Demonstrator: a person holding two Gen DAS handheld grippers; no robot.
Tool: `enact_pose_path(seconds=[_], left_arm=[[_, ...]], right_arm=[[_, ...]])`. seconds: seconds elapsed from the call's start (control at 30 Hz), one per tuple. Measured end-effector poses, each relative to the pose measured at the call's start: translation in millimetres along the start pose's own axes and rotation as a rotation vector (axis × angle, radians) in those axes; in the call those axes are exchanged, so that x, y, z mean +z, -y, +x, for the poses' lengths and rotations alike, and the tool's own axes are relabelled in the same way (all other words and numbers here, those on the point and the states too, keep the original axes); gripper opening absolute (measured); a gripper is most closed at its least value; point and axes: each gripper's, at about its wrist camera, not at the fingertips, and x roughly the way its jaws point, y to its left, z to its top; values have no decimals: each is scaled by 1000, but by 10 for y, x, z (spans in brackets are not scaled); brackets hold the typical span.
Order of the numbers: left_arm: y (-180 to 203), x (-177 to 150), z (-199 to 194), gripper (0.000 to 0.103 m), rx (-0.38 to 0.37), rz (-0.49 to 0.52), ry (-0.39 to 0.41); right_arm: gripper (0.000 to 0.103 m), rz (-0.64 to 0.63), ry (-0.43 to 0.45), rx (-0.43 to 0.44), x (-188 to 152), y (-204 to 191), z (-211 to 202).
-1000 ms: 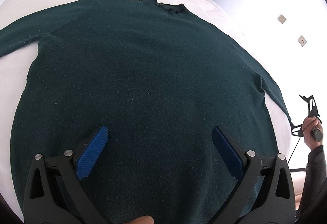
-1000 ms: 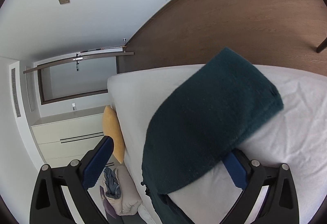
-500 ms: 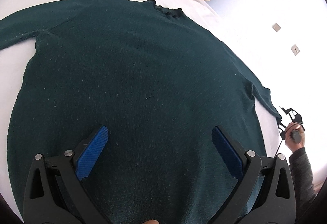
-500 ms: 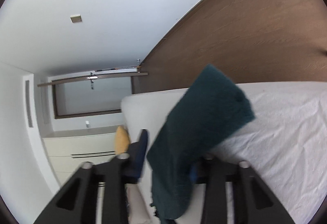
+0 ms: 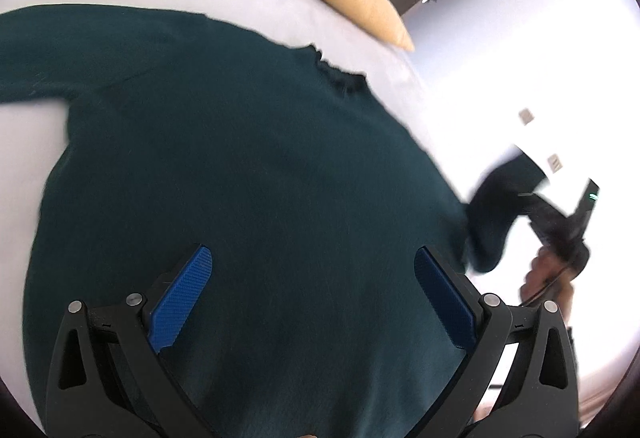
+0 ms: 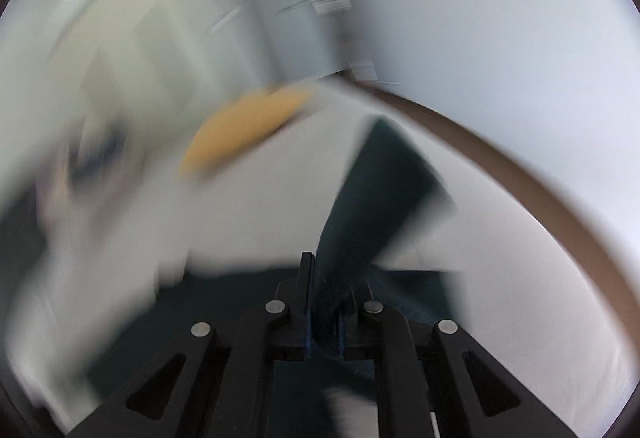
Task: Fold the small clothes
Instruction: 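Fold the sleeve across the body with the right gripper while the left gripper grasps the side edge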
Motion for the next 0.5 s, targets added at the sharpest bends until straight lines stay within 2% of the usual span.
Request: enact_pose_path(seconds=[0.07, 0.1, 0.2, 0.33, 0.47, 0.5], left_arm=[[-8, 166, 88, 103, -58, -31, -20], [-4, 240, 141, 103, -88, -46, -39], [64, 437, 323, 103, -153, -55, -87], [105, 606, 660, 103, -261, -140, -170], [103, 806, 1011, 103, -362, -263, -232], [92, 847, 1083, 103, -392, -298, -246]], right_arm=[[10, -252, -78, -29, -200, -791, 380], [10, -343, -92, -51, -329, -1061, 508], [10, -531, -116, -117, -717, -1562, 810], [10, -513, -132, -102, -880, -1618, 908], [11, -462, -108, -67, -908, -1555, 840], [11, -462, -102, -59, -1019, -1638, 772]])
